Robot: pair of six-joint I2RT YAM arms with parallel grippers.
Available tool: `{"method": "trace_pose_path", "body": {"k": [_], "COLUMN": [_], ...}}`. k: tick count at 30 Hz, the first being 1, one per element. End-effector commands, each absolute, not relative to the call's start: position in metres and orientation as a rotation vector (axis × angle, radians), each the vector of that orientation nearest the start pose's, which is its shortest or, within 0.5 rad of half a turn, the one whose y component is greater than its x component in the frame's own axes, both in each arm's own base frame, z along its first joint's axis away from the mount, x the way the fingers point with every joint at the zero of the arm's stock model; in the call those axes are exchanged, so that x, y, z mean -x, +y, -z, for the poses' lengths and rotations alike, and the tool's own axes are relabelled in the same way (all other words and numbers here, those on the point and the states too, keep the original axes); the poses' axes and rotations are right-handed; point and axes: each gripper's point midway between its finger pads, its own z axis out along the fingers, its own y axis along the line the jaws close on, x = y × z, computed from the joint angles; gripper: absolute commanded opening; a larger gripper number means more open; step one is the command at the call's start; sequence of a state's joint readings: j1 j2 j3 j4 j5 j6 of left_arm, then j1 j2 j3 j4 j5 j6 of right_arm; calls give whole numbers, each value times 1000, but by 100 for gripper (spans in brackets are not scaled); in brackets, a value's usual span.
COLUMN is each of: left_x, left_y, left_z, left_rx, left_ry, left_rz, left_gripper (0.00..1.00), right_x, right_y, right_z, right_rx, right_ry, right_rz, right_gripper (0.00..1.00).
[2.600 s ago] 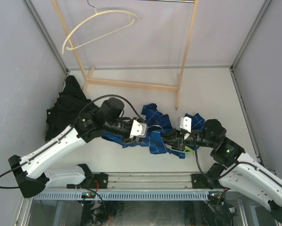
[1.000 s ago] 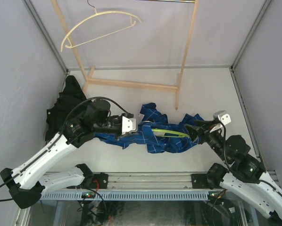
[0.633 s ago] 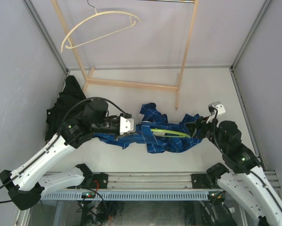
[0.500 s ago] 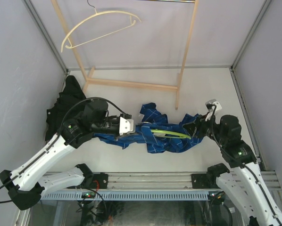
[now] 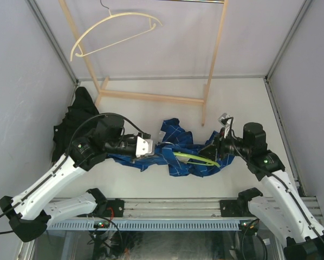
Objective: Place the shirt on the hanger
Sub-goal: Hang the shirt on the hanger.
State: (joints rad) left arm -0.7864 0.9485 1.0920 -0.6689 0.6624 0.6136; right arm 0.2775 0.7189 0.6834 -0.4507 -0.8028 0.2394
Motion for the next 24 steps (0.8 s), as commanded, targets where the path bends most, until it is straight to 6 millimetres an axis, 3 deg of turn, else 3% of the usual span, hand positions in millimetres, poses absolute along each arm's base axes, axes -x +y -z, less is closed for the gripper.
{"method": "trace_pose_path", "body": {"k": [1, 7, 16, 24], "left_x": [-134, -136, -133, -131], "left_y": [-264, -264, -263, -264], "left_z": [-290, -290, -289, -290], "left_rx": [-1605, -1598, -1614, -1616], "left_ry": [1207, 1219, 1202, 1195], "left_rz": [801, 790, 793, 806], "left_gripper": [0, 0, 0, 0], "right_x": [-172, -164, -142, -139], "right_y": [202, 213, 212, 230], "right_z": [-225, -224, -257, -241], "right_rx": [690, 750, 821, 914], "right_ry": [1906, 1888, 1713, 1749], "right_rz": [-1092, -1059, -1112, -1214], "right_gripper": [41, 40, 43, 43]}}
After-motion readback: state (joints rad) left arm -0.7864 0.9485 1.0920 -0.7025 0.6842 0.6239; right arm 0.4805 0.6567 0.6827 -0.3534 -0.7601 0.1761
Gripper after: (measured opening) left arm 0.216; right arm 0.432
